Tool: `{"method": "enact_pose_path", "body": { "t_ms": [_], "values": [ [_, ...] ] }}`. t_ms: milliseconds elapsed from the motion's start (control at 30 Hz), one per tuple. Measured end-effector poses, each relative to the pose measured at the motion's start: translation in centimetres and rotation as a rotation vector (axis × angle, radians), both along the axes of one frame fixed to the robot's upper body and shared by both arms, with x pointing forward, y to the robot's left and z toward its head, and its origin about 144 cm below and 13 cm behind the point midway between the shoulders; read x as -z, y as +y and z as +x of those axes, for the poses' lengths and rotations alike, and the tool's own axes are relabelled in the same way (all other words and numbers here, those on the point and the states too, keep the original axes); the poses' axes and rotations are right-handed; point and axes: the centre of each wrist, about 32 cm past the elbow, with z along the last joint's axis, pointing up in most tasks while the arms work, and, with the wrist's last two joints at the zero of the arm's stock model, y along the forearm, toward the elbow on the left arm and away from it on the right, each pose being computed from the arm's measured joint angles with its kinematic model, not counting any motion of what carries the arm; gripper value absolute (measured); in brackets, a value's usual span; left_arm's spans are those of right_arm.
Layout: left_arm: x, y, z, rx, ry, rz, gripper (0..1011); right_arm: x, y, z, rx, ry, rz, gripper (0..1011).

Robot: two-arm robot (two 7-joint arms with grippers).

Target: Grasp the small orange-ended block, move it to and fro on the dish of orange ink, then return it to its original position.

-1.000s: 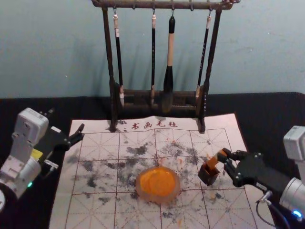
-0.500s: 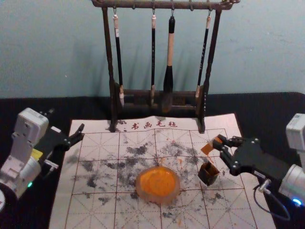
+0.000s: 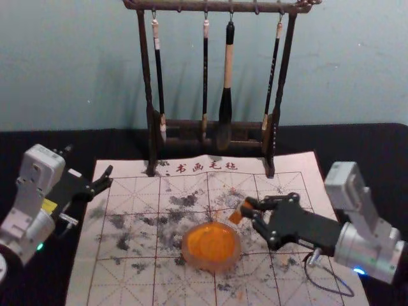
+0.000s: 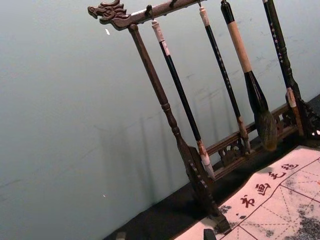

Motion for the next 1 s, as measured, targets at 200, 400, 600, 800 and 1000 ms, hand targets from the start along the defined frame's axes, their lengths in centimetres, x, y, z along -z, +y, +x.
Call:
{"method": "enact_pose_path", "body": {
  "t_ms": [200,400,600,800,1000],
  "values": [
    [0.0,0.0,0.0,0.0,0.0,0.0,1001,0.3,1.3,0.4,-0.052,0.014,-0.033,92],
    [0.0,0.0,0.0,0.0,0.0,0.0,1001,0.2,2.1,0.7,-0.091,0.041,-0.081,92],
    [0.0,0.0,0.0,0.0,0.0,0.0,1001,-0.2,2.5,0.9,-0.112,0.043,-0.122,92],
    [0.0,0.0,0.0,0.0,0.0,0.0,1001,-0.6,2.9,1.1,-0.127,0.046,-0.148,92],
    [0.0,0.0,0.0,0.0,0.0,0.0,1001,-0.8,3.5,1.3,-0.14,0.063,-0.171,92]
  ]
}}
